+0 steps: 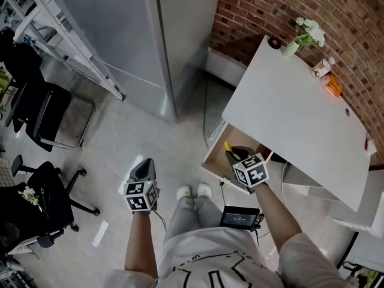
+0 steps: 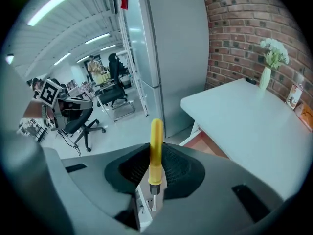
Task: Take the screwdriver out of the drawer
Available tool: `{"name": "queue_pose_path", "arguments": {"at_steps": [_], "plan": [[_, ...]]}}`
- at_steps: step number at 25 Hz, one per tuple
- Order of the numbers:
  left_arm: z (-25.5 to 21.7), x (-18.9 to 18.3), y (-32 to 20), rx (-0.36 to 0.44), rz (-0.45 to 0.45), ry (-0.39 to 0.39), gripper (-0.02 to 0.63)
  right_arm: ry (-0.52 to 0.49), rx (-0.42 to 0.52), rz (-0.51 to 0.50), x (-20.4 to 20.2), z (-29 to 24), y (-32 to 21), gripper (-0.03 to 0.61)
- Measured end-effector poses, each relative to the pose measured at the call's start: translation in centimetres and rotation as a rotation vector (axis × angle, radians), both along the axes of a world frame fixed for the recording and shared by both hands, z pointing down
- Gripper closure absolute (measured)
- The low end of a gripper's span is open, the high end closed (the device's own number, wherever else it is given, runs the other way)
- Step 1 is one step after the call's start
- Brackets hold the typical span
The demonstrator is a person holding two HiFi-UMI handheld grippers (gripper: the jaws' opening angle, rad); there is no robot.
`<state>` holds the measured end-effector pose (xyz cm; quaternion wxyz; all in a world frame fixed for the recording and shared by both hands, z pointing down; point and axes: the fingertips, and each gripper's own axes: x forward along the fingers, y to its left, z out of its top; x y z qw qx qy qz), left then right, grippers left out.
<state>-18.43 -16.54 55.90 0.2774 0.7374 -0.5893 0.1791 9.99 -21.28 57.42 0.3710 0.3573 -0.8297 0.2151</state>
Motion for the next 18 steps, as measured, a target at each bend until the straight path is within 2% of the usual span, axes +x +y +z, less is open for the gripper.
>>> {"name": "queue_pose_path", "arguments": {"at_steps": [9, 18], "plan": [[-7.1, -0.2, -1.4, 0.144, 0.007, -0.028, 0.603, -0.053, 0.173, -0.014, 0.9, -9.4, -1.4, 0.502], [-14.9, -0.4, -2.5, 0.317, 0.039, -0.058, 0.603, -0.178, 0.402, 0.113, 1.7, -19.2, -1.8, 0.502]]}}
